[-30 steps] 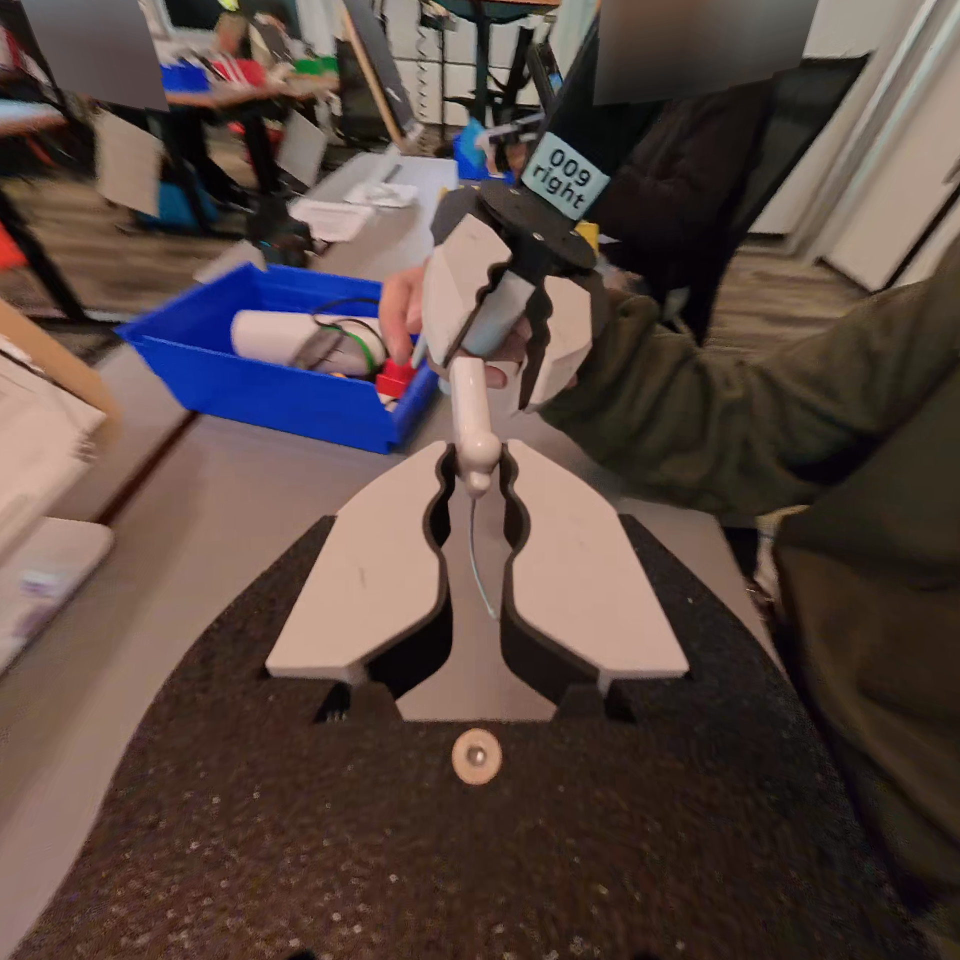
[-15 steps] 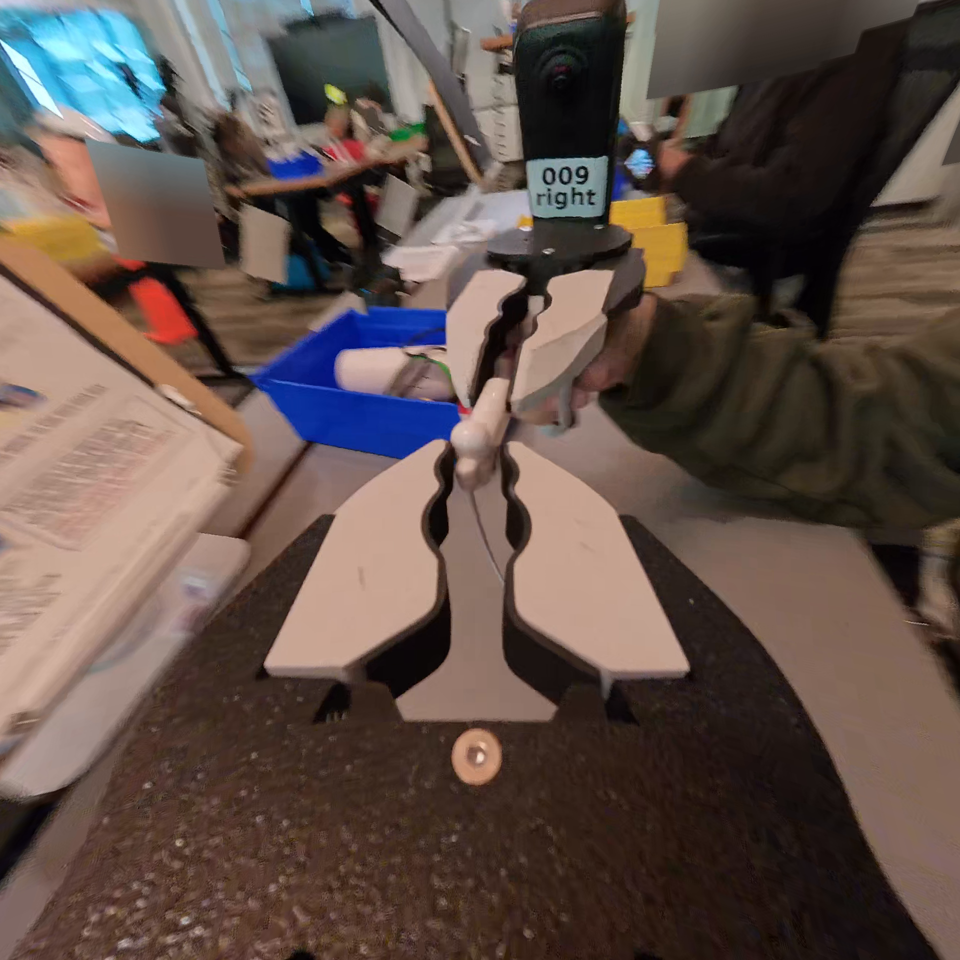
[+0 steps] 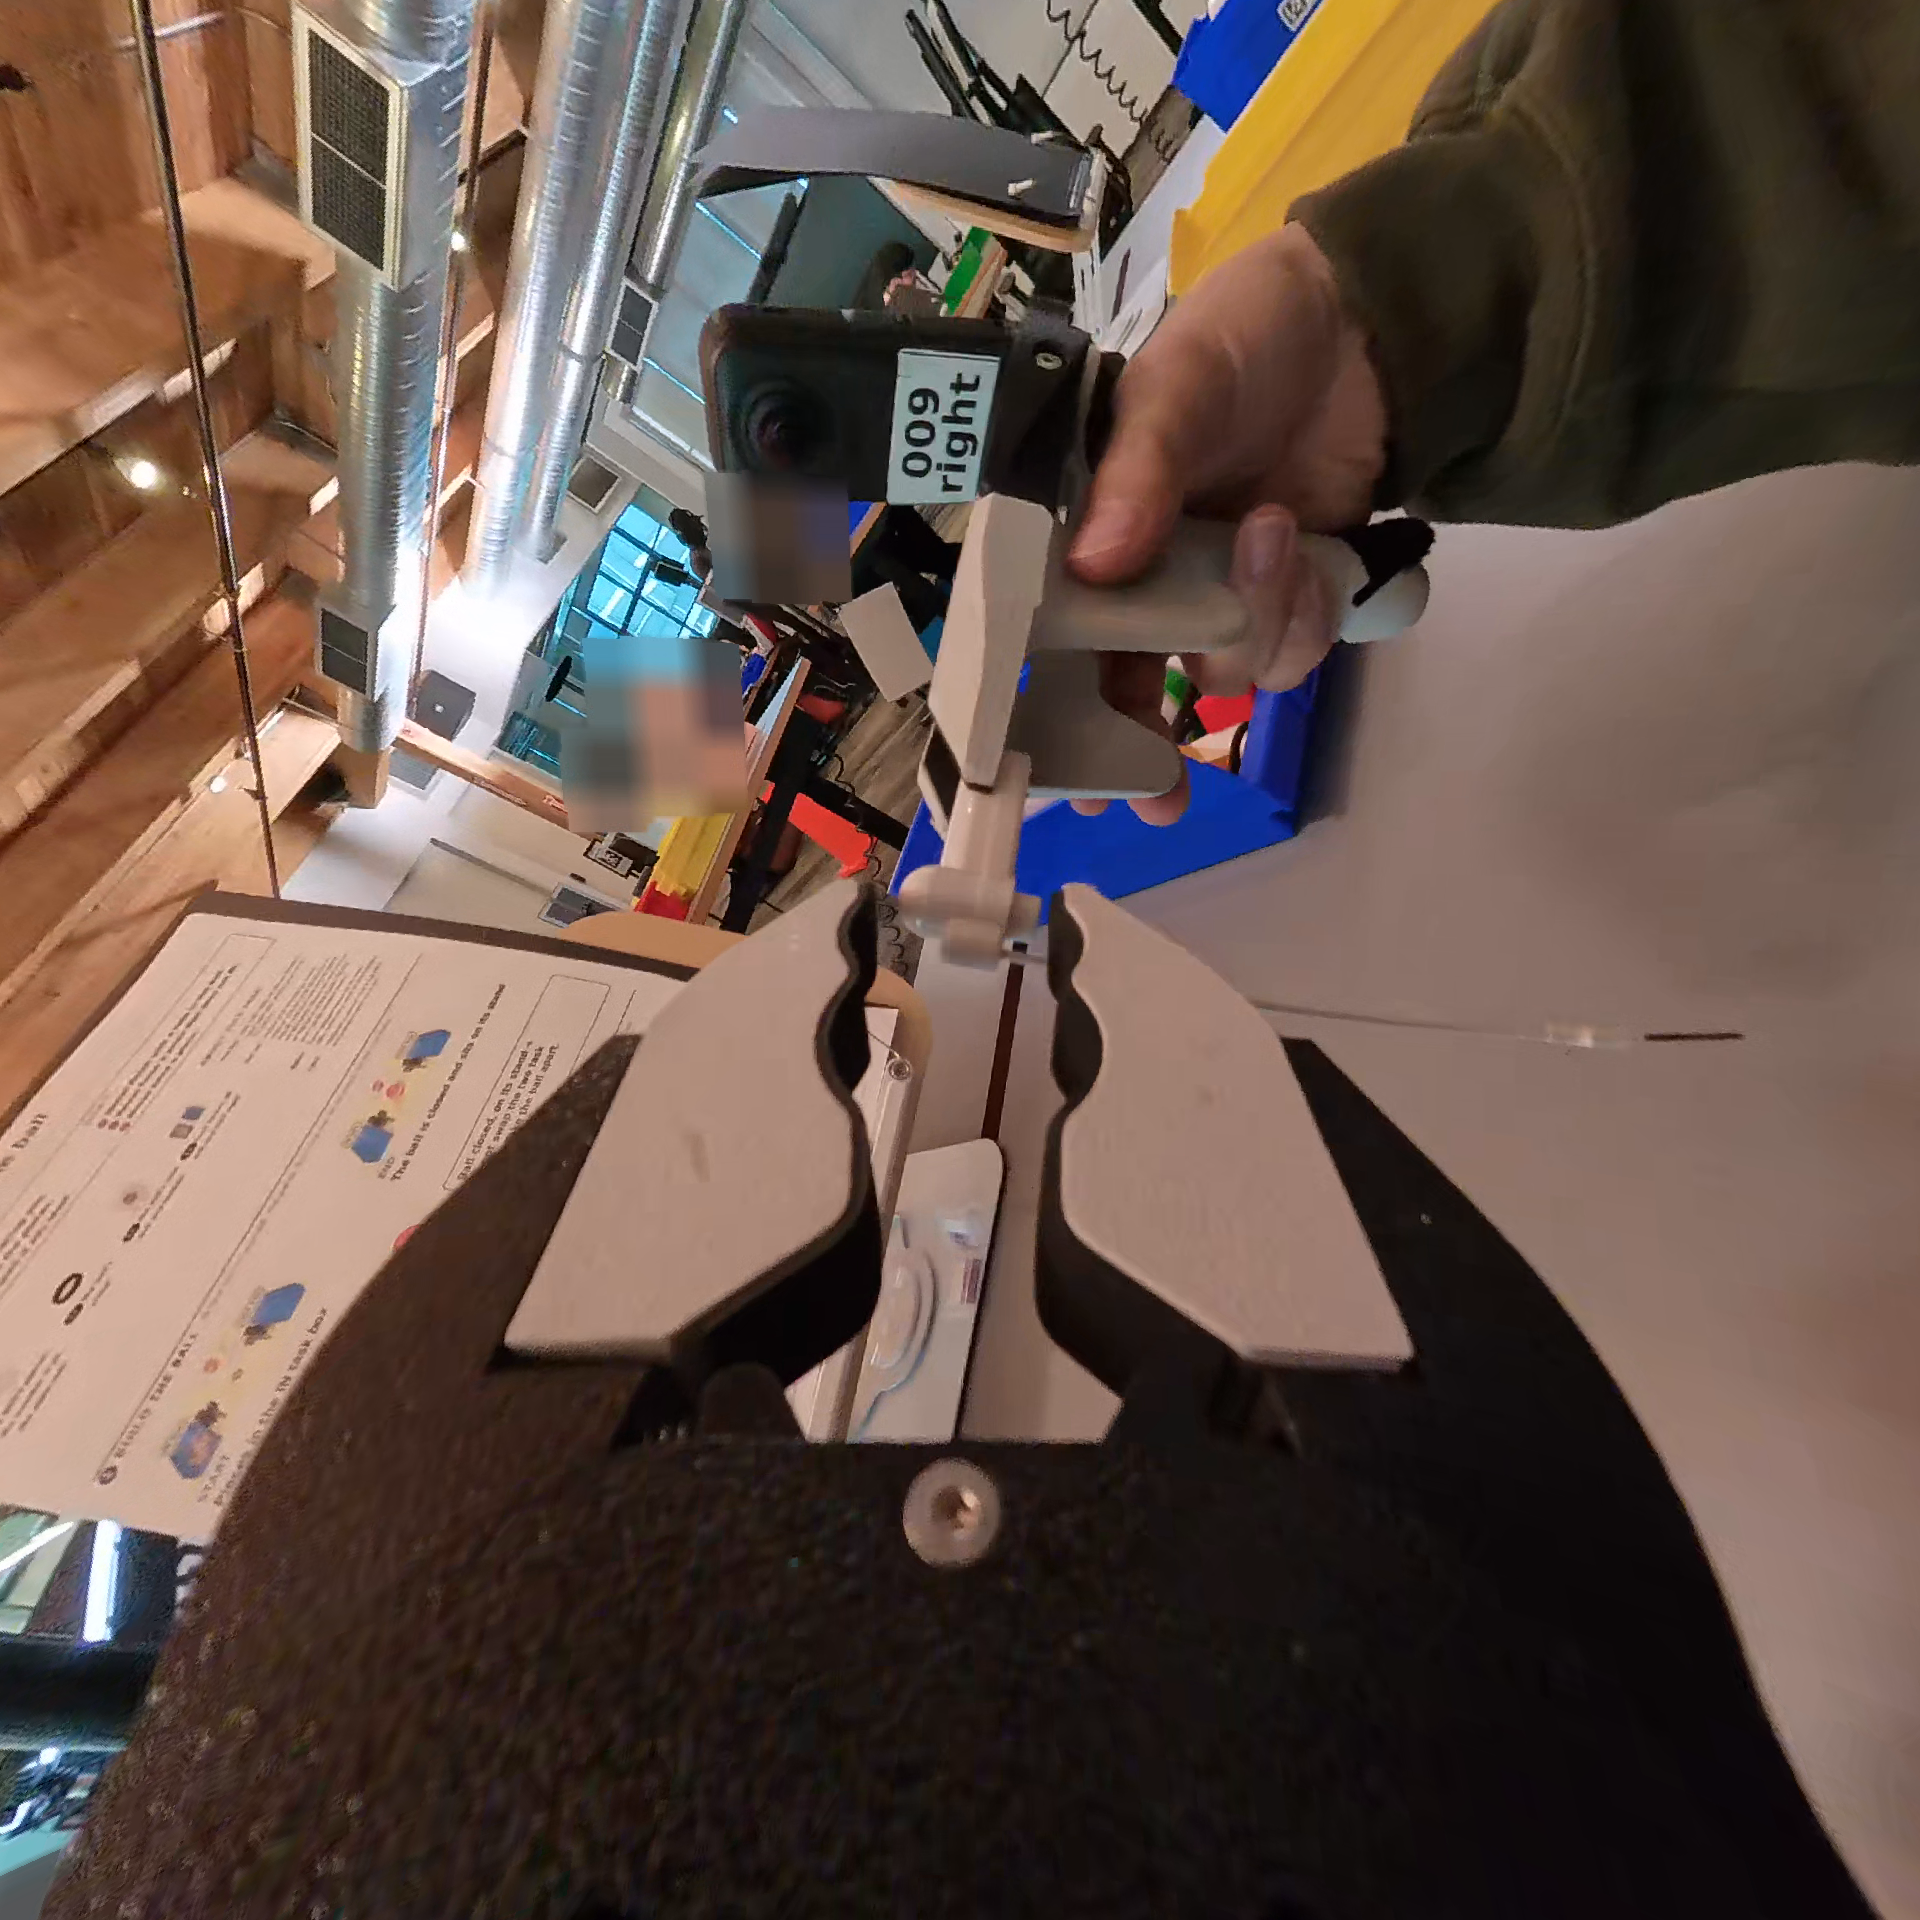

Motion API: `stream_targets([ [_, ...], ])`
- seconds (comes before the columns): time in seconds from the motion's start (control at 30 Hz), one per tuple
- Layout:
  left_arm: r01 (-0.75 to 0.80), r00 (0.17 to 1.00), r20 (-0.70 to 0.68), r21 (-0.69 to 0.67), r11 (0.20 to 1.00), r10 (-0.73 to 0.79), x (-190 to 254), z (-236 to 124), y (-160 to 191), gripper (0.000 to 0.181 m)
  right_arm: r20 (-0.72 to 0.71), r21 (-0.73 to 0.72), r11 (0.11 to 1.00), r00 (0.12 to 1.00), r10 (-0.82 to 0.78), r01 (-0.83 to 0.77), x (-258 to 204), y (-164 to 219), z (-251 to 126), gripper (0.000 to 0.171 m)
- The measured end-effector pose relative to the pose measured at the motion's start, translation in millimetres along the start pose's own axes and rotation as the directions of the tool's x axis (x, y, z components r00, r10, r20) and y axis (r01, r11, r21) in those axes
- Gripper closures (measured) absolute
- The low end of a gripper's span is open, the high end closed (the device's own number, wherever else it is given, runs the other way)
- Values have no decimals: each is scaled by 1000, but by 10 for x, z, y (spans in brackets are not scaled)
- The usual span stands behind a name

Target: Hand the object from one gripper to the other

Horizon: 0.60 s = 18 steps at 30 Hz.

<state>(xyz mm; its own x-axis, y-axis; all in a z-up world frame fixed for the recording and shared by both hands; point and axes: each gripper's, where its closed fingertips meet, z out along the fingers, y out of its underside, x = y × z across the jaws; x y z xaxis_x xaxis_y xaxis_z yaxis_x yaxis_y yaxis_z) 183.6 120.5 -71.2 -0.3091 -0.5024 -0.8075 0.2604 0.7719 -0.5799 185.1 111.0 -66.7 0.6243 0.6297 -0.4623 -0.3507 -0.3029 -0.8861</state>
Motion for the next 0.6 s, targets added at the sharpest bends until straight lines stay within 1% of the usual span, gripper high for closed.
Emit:
stream_targets([
  [0.03,-9,1000,-8,-9,1000,9,14,10,6,156,-2,-2,1000,1000,3,-3,4,6,10,160],
  [0.13,6,999,-37,-51,999,-8,39,19,57,156,-15,-16,1000,1000,6,-6,37,38,18,160],
  [0.2,94,995,-30,-71,993,-96,9,34,82,156,-28,17,1000,1000,0,0,66,-6,17,160],
  [0.27,201,979,-22,-63,978,-203,-31,49,91,156,-59,51,997,996,-61,64,93,-59,3,158],
  [0.3,270,963,-2,-60,961,-271,-84,48,104,156,-78,59,991,990,-116,121,99,-79,-7,153],
  [0.33,344,939,14,-57,937,-344,-137,39,121,156,-109,57,981,978,-179,186,110,-93,-18,142],
  [0.37,419,908,24,-51,907,-418,-185,25,138,156,-137,43,963,956,-260,268,109,-103,-29,135],
  [0.43,539,841,73,-23,842,-537,-317,-24,183,156,-167,-5,883,870,-464,470,50,-100,-43,129],
  [0.47,597,799,89,-10,802,-594,-369,-50,208,156,-180,-34,814,798,-575,579,15,-91,-43,127],
  [0.53,716,690,130,19,697,-712,-480,-105,269,156,-197,-109,641,615,-763,760,-25,-40,-30,124],
  [0.6,805,582,132,45,591,-803,-530,-140,300,156,-225,-170,468,428,-875,867,-32,-43,16,121],
])
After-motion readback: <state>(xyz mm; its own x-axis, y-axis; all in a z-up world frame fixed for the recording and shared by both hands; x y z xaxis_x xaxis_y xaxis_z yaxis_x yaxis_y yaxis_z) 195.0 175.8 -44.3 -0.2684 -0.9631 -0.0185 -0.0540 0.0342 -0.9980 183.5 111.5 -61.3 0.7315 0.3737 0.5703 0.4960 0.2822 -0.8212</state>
